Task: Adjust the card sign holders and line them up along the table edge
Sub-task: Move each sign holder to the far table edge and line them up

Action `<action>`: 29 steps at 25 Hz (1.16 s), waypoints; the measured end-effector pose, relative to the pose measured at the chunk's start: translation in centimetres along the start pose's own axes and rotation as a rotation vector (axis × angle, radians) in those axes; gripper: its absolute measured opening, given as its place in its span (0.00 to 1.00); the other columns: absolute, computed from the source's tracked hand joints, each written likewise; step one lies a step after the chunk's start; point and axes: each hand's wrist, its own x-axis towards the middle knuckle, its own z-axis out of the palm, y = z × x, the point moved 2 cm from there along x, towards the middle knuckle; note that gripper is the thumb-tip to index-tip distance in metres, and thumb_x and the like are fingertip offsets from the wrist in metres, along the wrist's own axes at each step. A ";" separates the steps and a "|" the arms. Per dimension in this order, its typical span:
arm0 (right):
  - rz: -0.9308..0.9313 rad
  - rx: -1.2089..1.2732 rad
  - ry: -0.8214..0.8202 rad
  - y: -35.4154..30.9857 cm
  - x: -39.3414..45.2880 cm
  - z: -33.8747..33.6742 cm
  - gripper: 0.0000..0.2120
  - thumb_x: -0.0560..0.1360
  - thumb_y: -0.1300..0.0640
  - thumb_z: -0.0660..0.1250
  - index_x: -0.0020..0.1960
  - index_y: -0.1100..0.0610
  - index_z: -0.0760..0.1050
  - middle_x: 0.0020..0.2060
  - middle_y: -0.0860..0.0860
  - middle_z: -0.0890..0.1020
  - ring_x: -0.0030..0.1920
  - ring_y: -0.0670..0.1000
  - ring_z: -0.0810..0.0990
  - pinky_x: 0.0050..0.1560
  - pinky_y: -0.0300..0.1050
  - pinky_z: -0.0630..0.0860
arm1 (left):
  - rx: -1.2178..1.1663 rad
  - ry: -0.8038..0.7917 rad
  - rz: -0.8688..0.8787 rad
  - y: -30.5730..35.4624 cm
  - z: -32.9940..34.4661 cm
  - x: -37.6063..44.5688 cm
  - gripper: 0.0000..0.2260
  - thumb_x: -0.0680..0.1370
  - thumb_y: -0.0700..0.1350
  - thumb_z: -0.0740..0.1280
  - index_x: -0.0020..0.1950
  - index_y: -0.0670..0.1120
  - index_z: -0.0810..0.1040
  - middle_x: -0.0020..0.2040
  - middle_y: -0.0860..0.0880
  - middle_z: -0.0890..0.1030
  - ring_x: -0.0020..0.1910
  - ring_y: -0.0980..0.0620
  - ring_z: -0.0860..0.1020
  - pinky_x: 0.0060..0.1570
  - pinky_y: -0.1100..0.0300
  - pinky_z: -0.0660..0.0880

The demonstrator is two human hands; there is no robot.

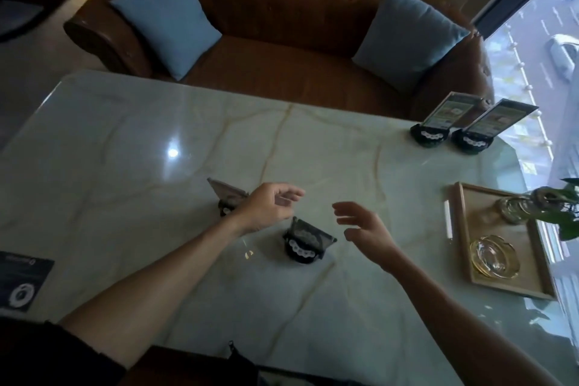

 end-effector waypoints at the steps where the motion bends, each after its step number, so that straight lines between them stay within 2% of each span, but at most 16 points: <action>1: 0.018 0.006 -0.011 1.0 -0.6 0.8 0.28 0.64 0.72 0.63 0.63 0.59 0.77 0.55 0.56 0.82 0.55 0.57 0.81 0.48 0.43 0.78 | -0.005 0.001 -0.004 -1.1 0.5 -0.5 0.19 0.69 0.40 0.67 0.59 0.51 0.81 0.58 0.46 0.83 0.57 0.51 0.82 0.62 0.54 0.77; 4: 0.050 -0.030 -0.013 3.4 -1.8 3.1 0.24 0.68 0.74 0.66 0.60 0.57 0.78 0.50 0.53 0.83 0.52 0.55 0.82 0.45 0.36 0.78 | -0.011 0.011 -0.046 -4.0 1.7 -1.3 0.17 0.71 0.36 0.70 0.54 0.55 0.81 0.54 0.50 0.84 0.52 0.55 0.83 0.54 0.59 0.79; 7: 0.055 -0.123 0.053 4.6 -1.8 4.6 0.15 0.72 0.66 0.71 0.56 0.55 0.80 0.46 0.51 0.85 0.48 0.51 0.83 0.47 0.43 0.79 | -0.012 0.049 -0.056 -5.7 2.9 -1.3 0.15 0.70 0.37 0.76 0.49 0.57 0.81 0.46 0.57 0.84 0.43 0.63 0.82 0.44 0.69 0.76; 10: 0.085 -0.202 0.140 4.9 -0.9 4.7 0.06 0.72 0.60 0.73 0.49 0.53 0.81 0.38 0.49 0.84 0.39 0.48 0.80 0.40 0.42 0.74 | 0.026 0.078 -0.046 -6.4 4.0 -0.6 0.12 0.71 0.43 0.78 0.47 0.58 0.81 0.46 0.58 0.84 0.44 0.61 0.82 0.45 0.67 0.75; 13: 0.084 -0.178 0.189 5.1 -0.4 3.9 0.01 0.74 0.58 0.72 0.45 0.56 0.81 0.36 0.53 0.84 0.36 0.48 0.78 0.41 0.48 0.76 | 0.133 0.129 -0.031 -6.4 4.8 0.1 0.04 0.75 0.49 0.74 0.43 0.53 0.80 0.44 0.53 0.85 0.45 0.55 0.83 0.46 0.58 0.77; 15: 0.097 -0.155 0.206 5.3 -0.3 3.1 0.04 0.75 0.58 0.70 0.47 0.58 0.82 0.39 0.55 0.85 0.37 0.49 0.79 0.44 0.53 0.79 | 0.180 0.152 -0.022 -6.0 5.3 0.7 0.07 0.76 0.49 0.73 0.40 0.51 0.78 0.42 0.53 0.85 0.43 0.55 0.84 0.45 0.57 0.77; 19: 0.088 -0.107 0.215 5.0 1.1 0.2 0.05 0.76 0.60 0.70 0.49 0.54 0.84 0.40 0.50 0.87 0.36 0.45 0.79 0.44 0.51 0.80 | 0.220 0.157 -0.046 -3.7 5.9 2.6 0.06 0.76 0.51 0.72 0.42 0.50 0.80 0.41 0.56 0.84 0.42 0.60 0.81 0.39 0.66 0.73; 23: 0.062 -0.103 0.224 4.1 3.4 -4.0 0.07 0.76 0.59 0.70 0.52 0.52 0.84 0.42 0.47 0.87 0.40 0.43 0.82 0.45 0.48 0.80 | 0.175 0.194 -0.011 -0.4 6.9 5.5 0.05 0.76 0.48 0.72 0.44 0.48 0.82 0.43 0.54 0.85 0.44 0.54 0.82 0.46 0.58 0.78; 25: 0.036 -0.149 0.232 3.4 5.0 -6.7 0.07 0.76 0.59 0.70 0.53 0.53 0.84 0.41 0.46 0.87 0.37 0.40 0.80 0.43 0.45 0.78 | 0.158 0.225 0.004 1.5 7.5 7.6 0.06 0.76 0.48 0.73 0.44 0.46 0.83 0.42 0.53 0.86 0.43 0.52 0.83 0.46 0.57 0.78; 27: 0.021 -0.187 0.252 2.6 6.8 -9.4 0.07 0.76 0.59 0.71 0.52 0.54 0.85 0.40 0.48 0.86 0.35 0.41 0.79 0.42 0.42 0.75 | 0.163 0.251 0.010 3.4 7.9 10.3 0.05 0.75 0.47 0.74 0.43 0.46 0.84 0.42 0.52 0.86 0.43 0.52 0.82 0.44 0.59 0.76; 29: 0.021 -0.215 0.282 1.8 8.9 -12.5 0.07 0.75 0.59 0.70 0.52 0.54 0.85 0.41 0.49 0.86 0.37 0.45 0.80 0.41 0.42 0.75 | 0.172 0.259 0.030 5.4 8.2 13.5 0.05 0.75 0.46 0.74 0.42 0.46 0.84 0.41 0.52 0.85 0.42 0.54 0.81 0.41 0.67 0.74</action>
